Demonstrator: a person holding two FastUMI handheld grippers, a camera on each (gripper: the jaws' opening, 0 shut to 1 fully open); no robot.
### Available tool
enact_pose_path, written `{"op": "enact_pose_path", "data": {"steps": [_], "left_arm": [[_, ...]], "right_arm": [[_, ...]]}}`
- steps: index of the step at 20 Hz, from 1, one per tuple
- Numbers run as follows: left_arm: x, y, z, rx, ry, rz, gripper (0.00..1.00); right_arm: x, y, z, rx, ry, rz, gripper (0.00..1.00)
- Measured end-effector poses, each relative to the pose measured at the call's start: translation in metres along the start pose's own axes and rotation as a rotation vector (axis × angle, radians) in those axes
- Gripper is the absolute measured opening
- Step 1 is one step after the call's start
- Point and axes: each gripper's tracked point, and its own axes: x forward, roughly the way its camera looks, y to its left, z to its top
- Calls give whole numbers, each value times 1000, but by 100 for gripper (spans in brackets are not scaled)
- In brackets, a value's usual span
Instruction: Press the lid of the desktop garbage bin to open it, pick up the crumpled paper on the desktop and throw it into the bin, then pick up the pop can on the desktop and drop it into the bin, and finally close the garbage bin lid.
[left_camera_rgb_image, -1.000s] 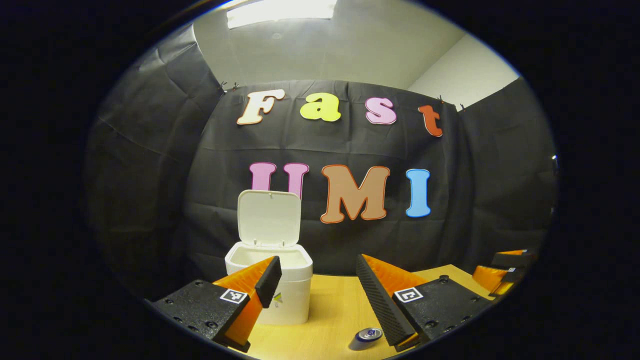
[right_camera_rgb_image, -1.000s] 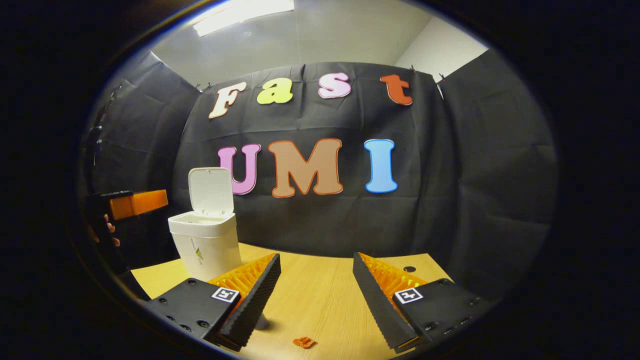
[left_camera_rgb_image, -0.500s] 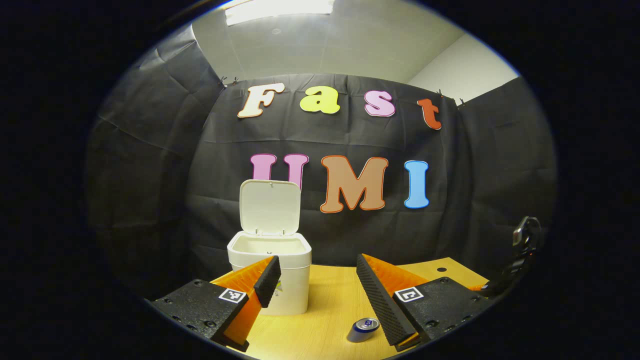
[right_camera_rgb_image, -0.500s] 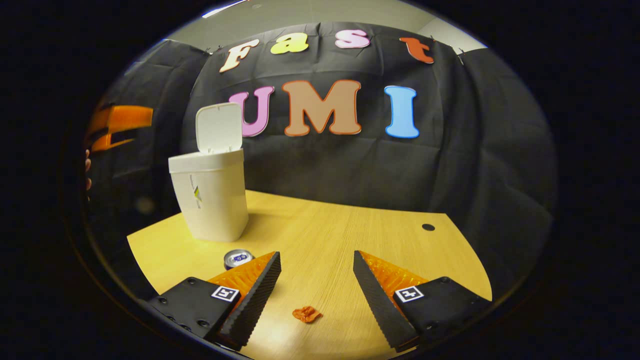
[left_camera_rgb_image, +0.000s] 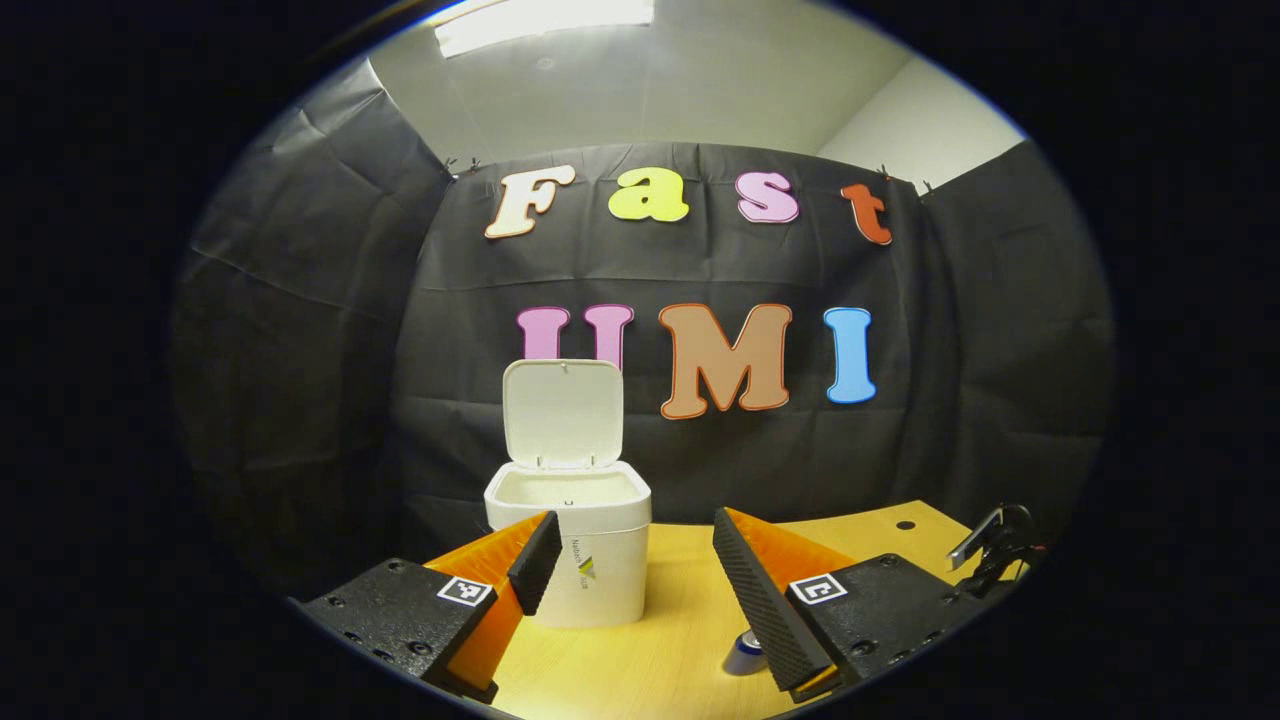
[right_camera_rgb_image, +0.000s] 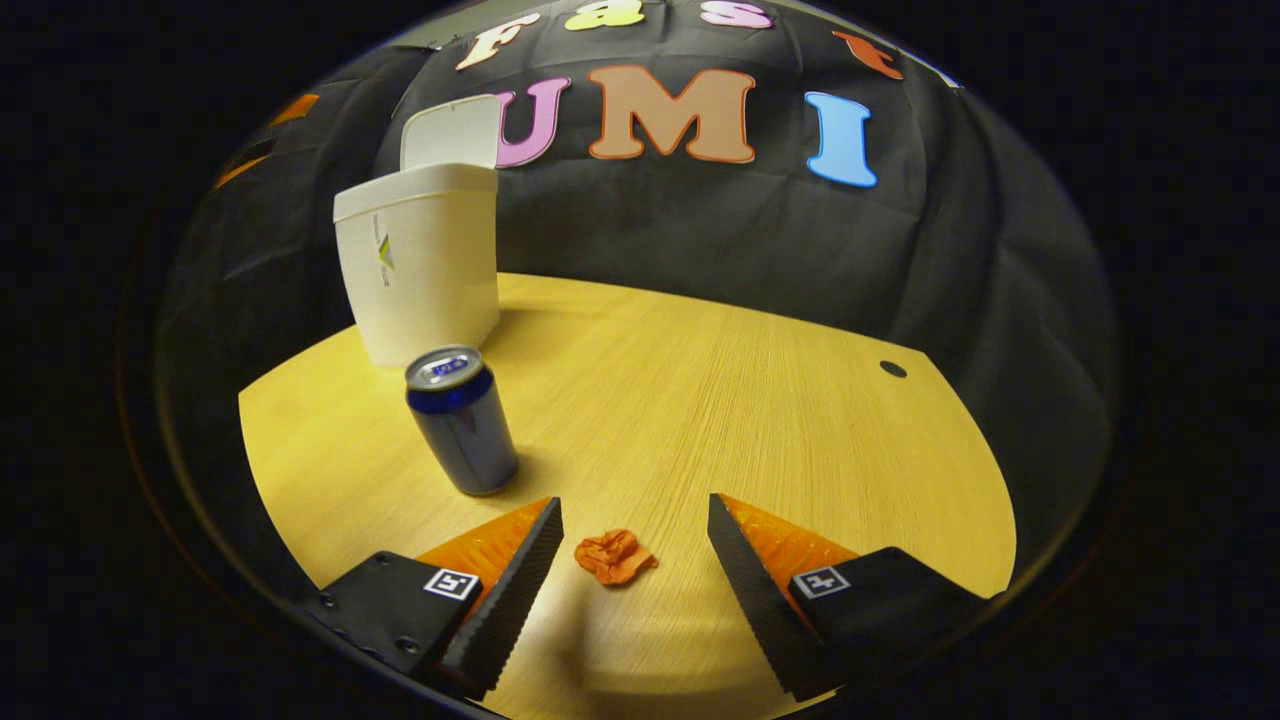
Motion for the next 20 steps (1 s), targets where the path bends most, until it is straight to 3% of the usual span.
{"op": "enact_pose_path", "data": {"steps": [8,14,17,18,20], "left_arm": [[-1,3,-5,19,21,2,92],[1,2,-7,17,30,-9,92],[0,2,-8,15,30,-14,92],[1,1,-7,16,30,-15,92],[3,1,-8,17,31,-18,92]], "right_arm": [[24,7,-30,-44,79,9,98],[31,12,-36,-20,116,62,100],[36,14,-36,19,108,89,83],[37,15,-36,20,106,88,84],[38,14,-37,29,95,88,64]]}}
